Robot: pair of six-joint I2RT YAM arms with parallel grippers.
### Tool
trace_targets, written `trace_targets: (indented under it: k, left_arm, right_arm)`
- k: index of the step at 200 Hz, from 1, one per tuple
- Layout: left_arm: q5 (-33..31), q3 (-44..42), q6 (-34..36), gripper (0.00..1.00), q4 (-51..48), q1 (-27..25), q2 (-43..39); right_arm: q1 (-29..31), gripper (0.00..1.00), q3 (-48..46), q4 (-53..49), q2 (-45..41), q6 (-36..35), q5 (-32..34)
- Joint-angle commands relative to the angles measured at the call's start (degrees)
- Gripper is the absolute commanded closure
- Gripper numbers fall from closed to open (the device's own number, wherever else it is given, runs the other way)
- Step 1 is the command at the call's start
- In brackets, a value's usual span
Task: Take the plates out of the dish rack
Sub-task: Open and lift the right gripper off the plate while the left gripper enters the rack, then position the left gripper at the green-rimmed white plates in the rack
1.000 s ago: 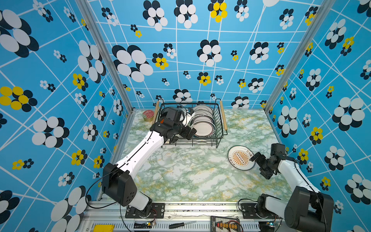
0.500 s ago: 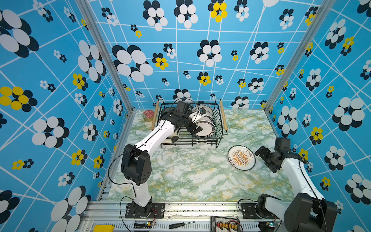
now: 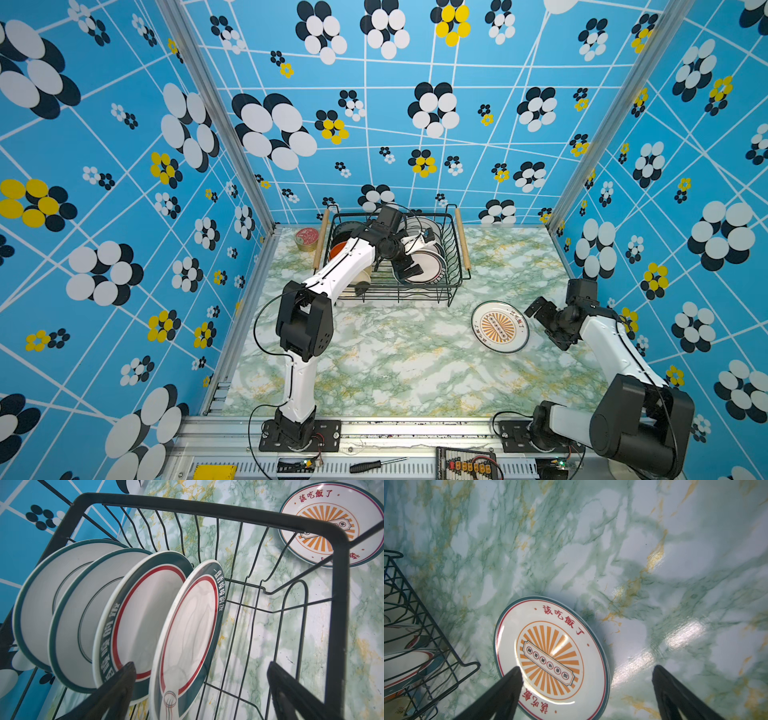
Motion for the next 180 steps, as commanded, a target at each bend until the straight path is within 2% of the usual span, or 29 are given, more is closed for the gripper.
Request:
trace_targets:
  k: [1,90,146,180]
  left_arm:
    - [0.8,3.0,1.9,0.01,-1.5,0.0,1.7]
    - [-0.5,7.5,4.2,0.13,-3.8,0.3,7.2]
    - [-1.3,12.4,4.5,0.39,-7.7,0.6,10.9]
    - [-2.5,13.3,4.3,0.47,-8.3,0.5,11.9]
  right_arm:
    - [-0.4,0.01,1.1,0.2,0.8,-1.2,-1.0]
    - [-0.4,0.01,0.7,0.2,0.6,-1.3,-1.4]
    - [-0.4,0.01,0.7,0.0,0.1,-1.3,-1.6]
    - [-0.4,0.01,0.6,-0.2,-0.5,-1.4,-1.5]
